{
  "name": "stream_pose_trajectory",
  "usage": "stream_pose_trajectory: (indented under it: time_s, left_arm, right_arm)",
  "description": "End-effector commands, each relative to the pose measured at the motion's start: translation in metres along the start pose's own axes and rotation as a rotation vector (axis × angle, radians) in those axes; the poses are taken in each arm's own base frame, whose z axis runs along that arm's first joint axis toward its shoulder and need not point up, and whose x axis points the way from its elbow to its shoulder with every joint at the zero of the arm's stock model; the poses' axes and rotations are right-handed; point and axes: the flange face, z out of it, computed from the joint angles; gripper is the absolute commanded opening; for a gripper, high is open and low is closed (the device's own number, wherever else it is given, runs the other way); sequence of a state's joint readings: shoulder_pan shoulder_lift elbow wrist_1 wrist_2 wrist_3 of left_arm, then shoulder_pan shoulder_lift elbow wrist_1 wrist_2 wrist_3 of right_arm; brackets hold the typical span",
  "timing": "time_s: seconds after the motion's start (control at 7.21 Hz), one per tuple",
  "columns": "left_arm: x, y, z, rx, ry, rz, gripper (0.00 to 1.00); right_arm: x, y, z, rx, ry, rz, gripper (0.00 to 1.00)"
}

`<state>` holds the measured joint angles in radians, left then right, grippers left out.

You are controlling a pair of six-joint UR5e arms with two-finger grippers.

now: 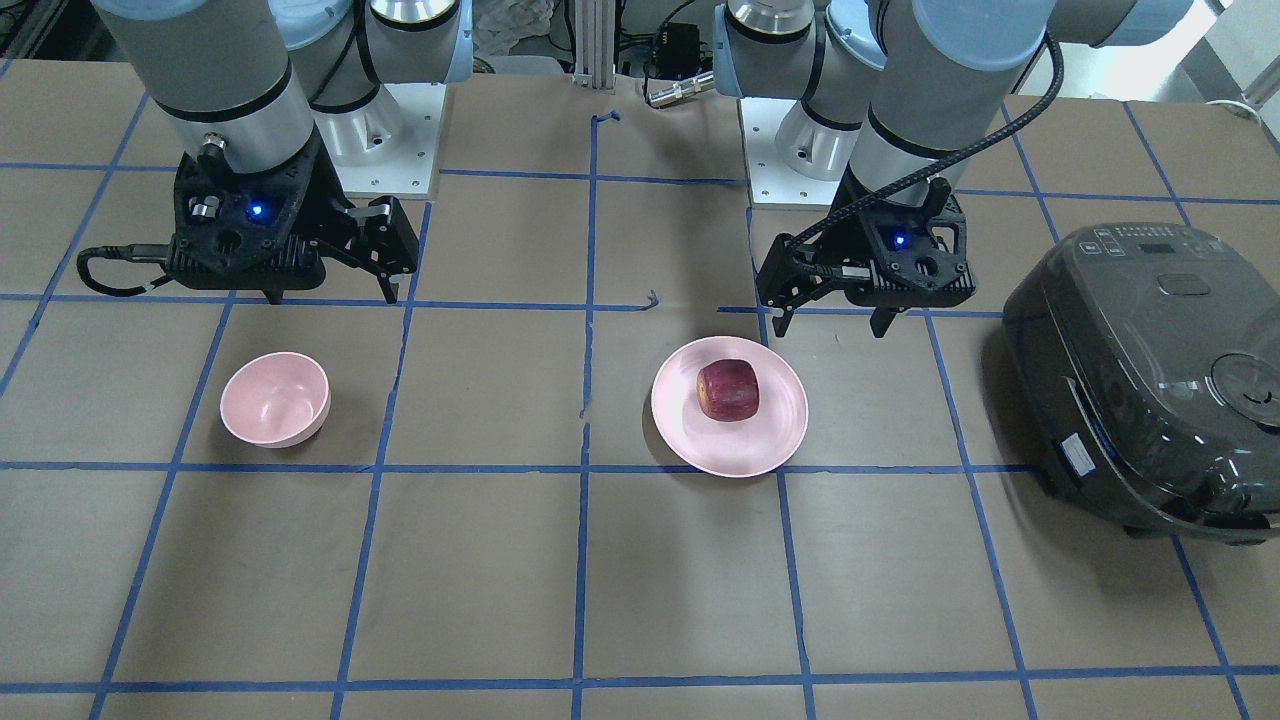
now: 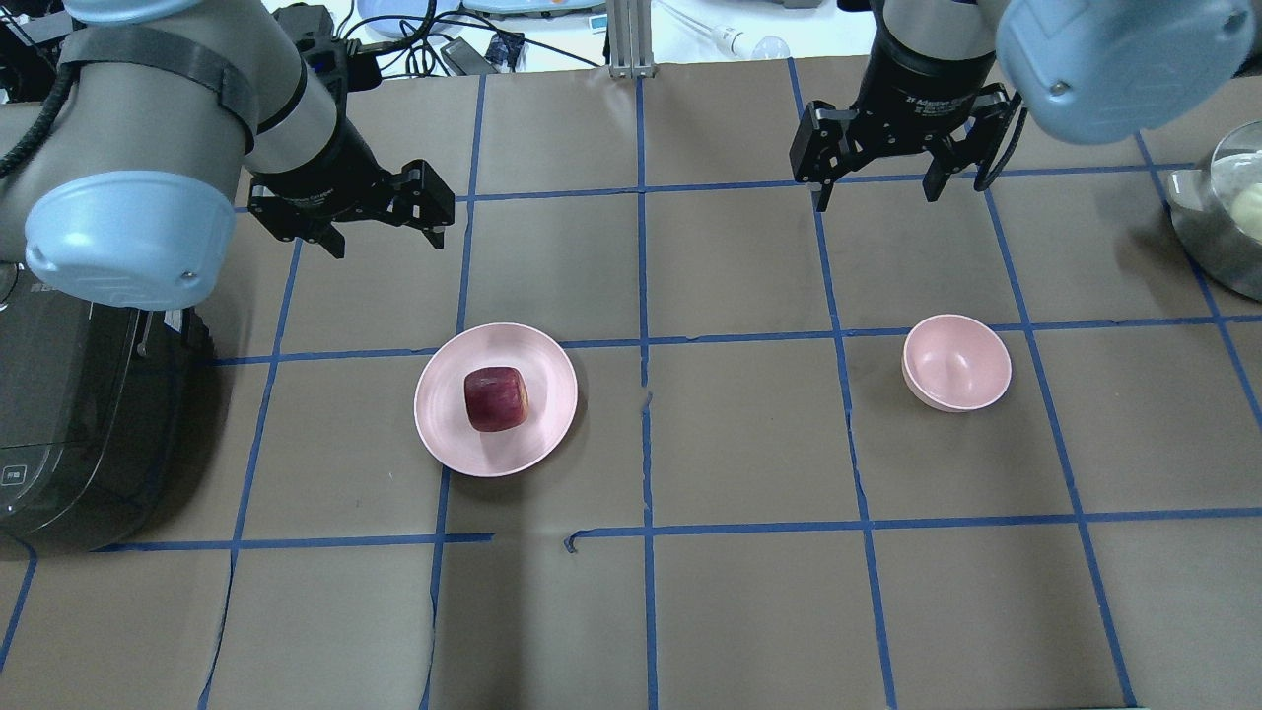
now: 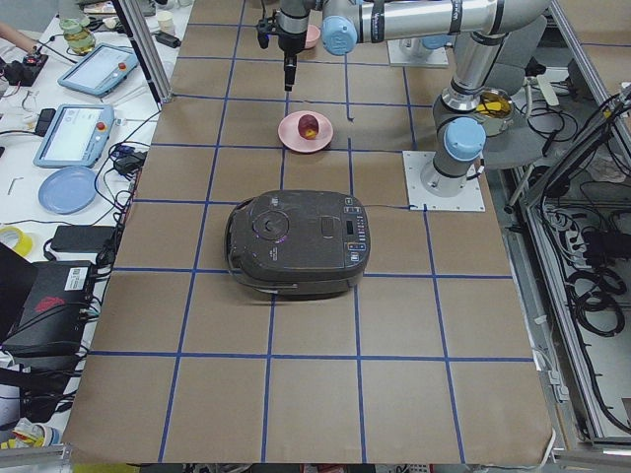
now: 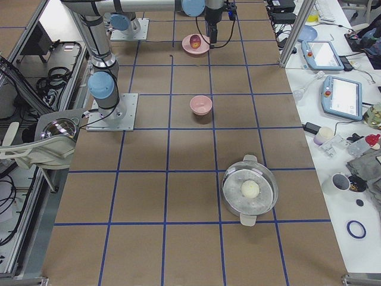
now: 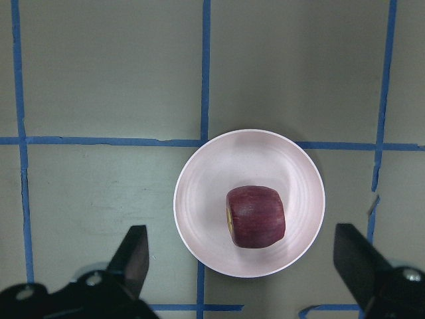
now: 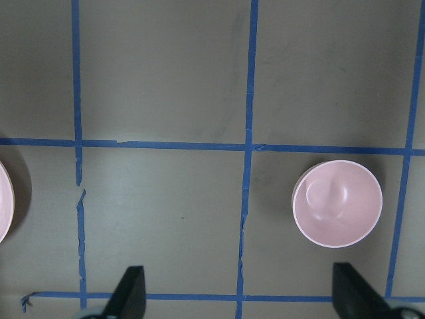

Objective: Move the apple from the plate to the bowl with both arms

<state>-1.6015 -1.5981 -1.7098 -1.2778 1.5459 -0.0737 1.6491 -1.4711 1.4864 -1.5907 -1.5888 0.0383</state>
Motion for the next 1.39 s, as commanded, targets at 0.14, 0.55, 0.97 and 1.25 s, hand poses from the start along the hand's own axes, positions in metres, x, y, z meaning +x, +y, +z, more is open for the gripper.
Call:
stream_pose_trajectory:
  time_s: [0.14,0.55,0.97,1.25]
  left_arm:
    - [0.0,0.0,0.003,-0.004,-0.002,0.0,1.0]
    - [0.022,0.001,0.054,-0.079,0.001,-0.067,1.0]
    - [0.059,0.017,0.158,-0.113,0.005,-0.044,1.0]
    - [0.084,0.028,0.205,-0.118,-0.003,0.01,1.0]
  right_arm:
    - [0.0,0.0,0.0,0.0,-0.001,0.0,1.0]
    - [0.0,0.0,0.0,0.0,-0.001,0.0,1.0]
    - [0.0,0.002,0.005,-0.011,0.001,0.0,1.0]
    - [0.0,0.002,0.005,-0.011,0.001,0.0,1.0]
